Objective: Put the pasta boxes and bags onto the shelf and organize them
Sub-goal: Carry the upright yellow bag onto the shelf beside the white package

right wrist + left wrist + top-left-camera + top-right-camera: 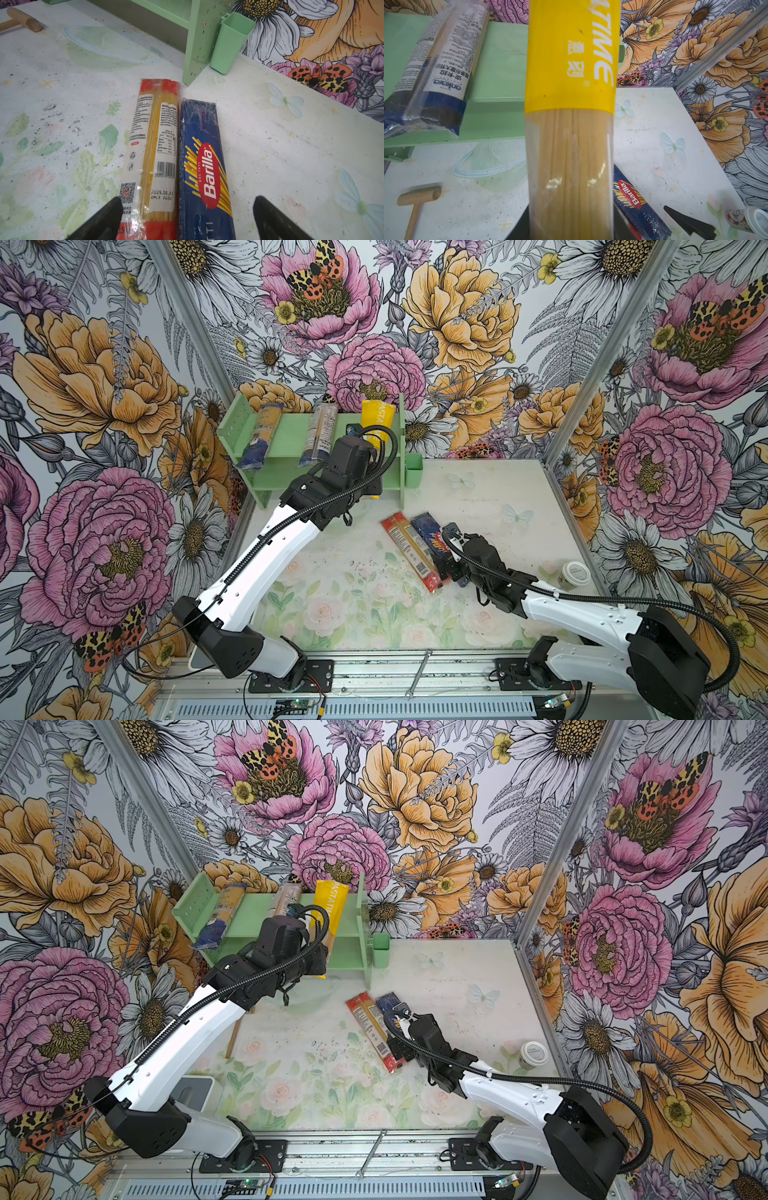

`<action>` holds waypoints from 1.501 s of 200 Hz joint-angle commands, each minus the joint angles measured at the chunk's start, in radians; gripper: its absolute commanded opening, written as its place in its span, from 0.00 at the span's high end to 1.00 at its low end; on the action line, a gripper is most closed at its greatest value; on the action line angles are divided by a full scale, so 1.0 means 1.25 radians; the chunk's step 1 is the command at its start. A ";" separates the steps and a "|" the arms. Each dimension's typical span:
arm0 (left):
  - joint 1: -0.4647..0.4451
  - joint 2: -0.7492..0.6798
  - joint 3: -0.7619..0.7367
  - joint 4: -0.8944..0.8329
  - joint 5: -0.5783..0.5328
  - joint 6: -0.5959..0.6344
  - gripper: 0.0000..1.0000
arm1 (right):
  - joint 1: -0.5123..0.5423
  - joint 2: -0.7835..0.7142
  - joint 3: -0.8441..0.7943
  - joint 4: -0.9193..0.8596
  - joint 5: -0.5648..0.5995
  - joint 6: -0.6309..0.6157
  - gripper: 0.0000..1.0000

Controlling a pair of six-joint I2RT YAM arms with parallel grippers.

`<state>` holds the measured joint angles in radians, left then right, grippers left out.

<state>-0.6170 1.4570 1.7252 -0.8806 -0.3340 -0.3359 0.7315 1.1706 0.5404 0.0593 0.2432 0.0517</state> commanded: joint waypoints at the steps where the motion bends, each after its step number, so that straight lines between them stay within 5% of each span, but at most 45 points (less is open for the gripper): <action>1: 0.027 0.001 0.063 0.134 -0.035 0.024 1.00 | -0.006 -0.026 0.008 -0.007 0.021 0.004 0.00; 300: 0.113 0.264 0.262 0.176 0.007 0.043 1.00 | -0.011 -0.100 -0.022 -0.039 0.050 0.000 0.00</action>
<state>-0.4854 1.8019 1.9659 -0.8188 -0.3122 -0.2874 0.7250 1.0679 0.5259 0.0074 0.2886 0.0513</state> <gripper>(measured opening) 0.372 0.995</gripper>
